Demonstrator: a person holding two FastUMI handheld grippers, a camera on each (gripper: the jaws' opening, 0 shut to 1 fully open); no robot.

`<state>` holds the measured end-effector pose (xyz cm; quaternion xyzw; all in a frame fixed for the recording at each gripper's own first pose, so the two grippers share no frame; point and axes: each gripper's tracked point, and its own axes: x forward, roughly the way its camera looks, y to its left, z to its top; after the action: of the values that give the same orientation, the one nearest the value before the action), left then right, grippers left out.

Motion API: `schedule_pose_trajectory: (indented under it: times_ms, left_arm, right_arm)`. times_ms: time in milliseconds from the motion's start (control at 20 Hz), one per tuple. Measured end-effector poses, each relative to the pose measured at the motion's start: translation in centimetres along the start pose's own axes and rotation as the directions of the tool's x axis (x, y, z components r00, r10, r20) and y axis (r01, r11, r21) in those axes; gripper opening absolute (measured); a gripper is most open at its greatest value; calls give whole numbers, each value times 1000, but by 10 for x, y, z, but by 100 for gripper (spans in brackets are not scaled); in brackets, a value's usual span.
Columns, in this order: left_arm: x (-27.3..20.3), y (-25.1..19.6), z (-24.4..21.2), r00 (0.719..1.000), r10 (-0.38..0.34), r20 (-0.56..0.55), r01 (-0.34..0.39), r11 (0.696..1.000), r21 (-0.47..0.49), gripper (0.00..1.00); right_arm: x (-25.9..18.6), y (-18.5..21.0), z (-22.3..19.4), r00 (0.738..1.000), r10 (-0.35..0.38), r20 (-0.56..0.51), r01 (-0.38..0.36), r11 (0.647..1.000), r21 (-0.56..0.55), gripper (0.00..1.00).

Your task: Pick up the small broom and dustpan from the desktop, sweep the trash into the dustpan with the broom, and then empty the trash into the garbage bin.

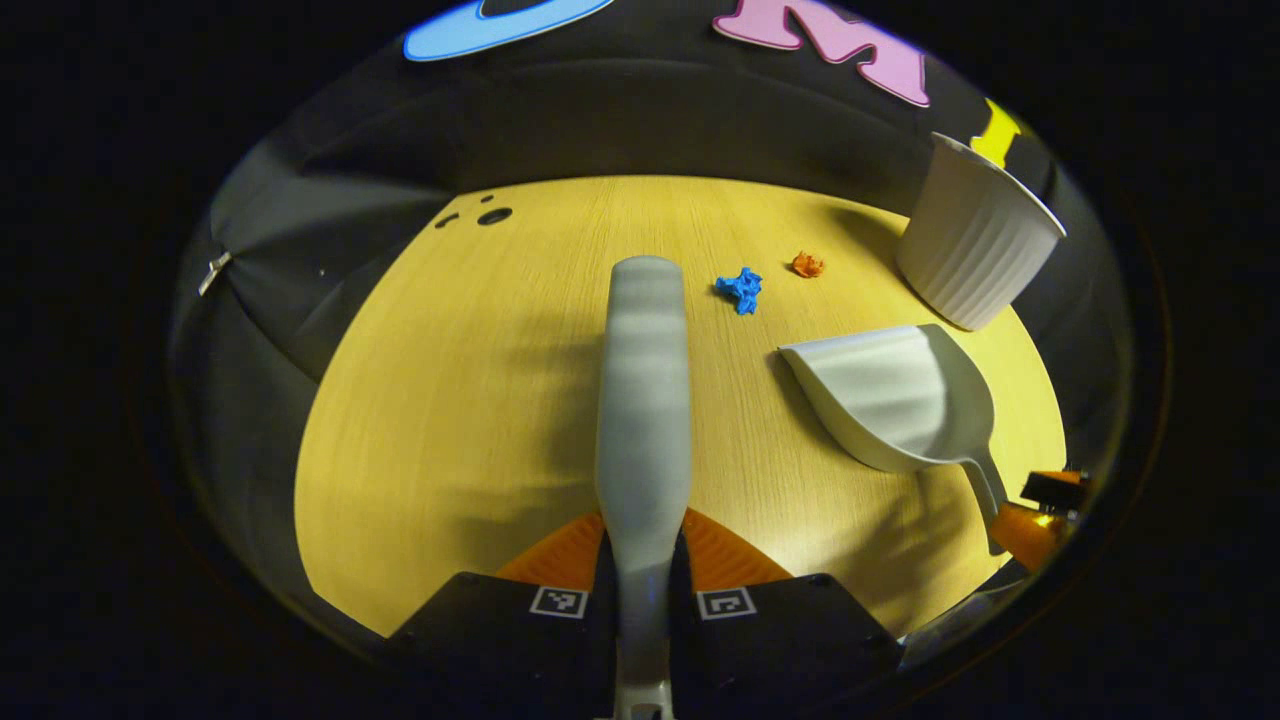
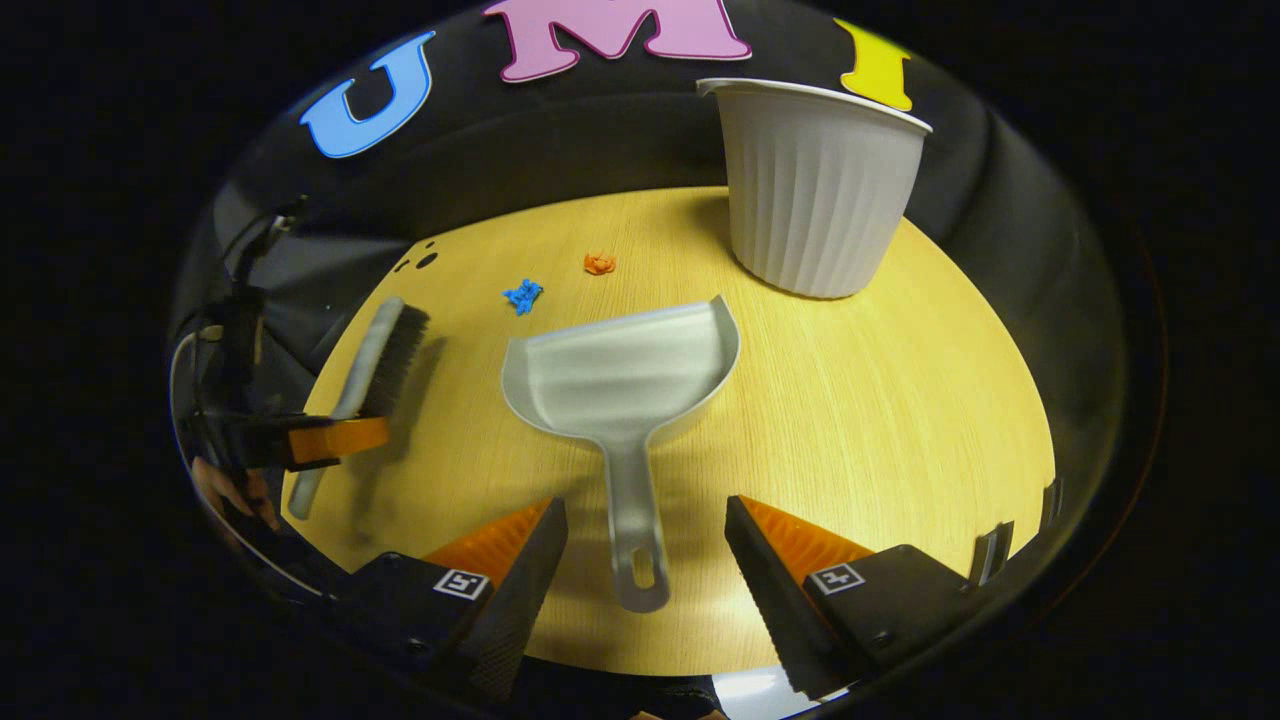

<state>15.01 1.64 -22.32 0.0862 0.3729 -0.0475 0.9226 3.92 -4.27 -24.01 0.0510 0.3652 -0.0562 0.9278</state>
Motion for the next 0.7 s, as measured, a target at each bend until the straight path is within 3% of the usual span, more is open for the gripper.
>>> schedule_pose_trajectory:
  times_ms: [350,450,700]
  left_arm:
    - [-65,10,-12,997,42,59,-48,992,119,24]
    - [-73,26,-17,994,85,68,-95,984,151,25]
    - [-77,41,-34,996,85,40,-85,996,11,25]
  right_arm:
    - [39,-5,-5,997,-48,-62,47,999,-24,98]
    - [50,-9,-9,993,-77,-85,75,997,-32,98]
    - [70,-3,-11,989,-93,-119,91,996,-24,98]
